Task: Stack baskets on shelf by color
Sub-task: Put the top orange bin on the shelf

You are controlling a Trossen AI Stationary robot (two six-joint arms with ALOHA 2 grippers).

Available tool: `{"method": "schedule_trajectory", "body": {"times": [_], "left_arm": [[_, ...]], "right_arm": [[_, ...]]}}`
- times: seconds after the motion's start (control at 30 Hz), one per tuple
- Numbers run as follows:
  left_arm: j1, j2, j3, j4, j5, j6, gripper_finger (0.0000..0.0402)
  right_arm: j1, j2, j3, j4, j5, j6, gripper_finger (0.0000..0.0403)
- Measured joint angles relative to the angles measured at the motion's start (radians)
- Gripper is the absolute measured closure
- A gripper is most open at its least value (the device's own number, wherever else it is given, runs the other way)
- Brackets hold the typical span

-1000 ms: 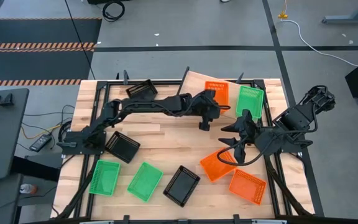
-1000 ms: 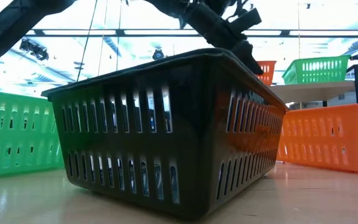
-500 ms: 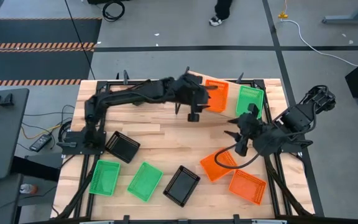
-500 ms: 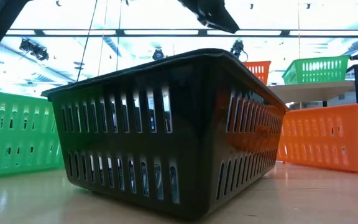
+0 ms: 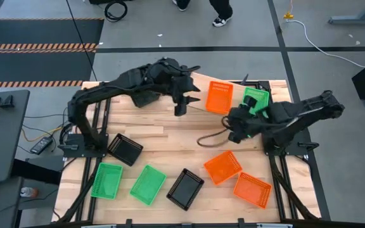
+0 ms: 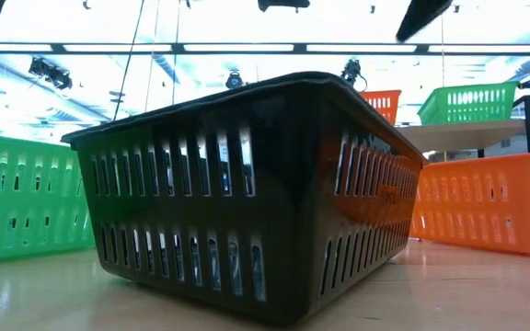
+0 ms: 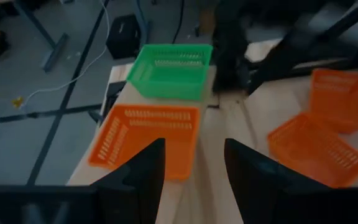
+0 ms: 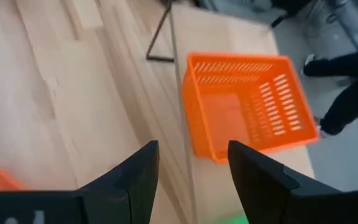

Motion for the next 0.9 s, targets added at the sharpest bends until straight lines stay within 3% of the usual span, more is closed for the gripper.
{"method": "schedule_trajectory", "body": {"times": [0.17, 0.3, 0.5, 0.7, 0.9], "left_arm": [[0.022, -0.109, -0.246, 0.144, 0.032, -0.045, 0.023], [0.044, -0.236, -0.514, 0.359, 0.033, -0.105, 0.023], [0.037, -0.411, -0.833, 0.653, -0.011, -0.18, 0.023], [0.007, -0.517, -1.039, 0.848, -0.087, -0.221, 0.023], [-0.017, -0.538, -1.135, 0.919, -0.135, -0.244, 0.023]], "right_arm": [[-0.133, 0.001, -0.058, 0.138, -0.103, -0.176, 0.0204], [-0.212, 0.0, -0.058, 0.197, -0.139, -0.292, 0.0204], [-0.327, 0.031, -0.058, 0.233, -0.284, -0.402, 0.0211], [-0.417, 0.098, -0.058, 0.275, -0.375, -0.482, 0.0235], [-0.458, 0.165, -0.058, 0.256, -0.407, -0.495, 0.0253]]}}
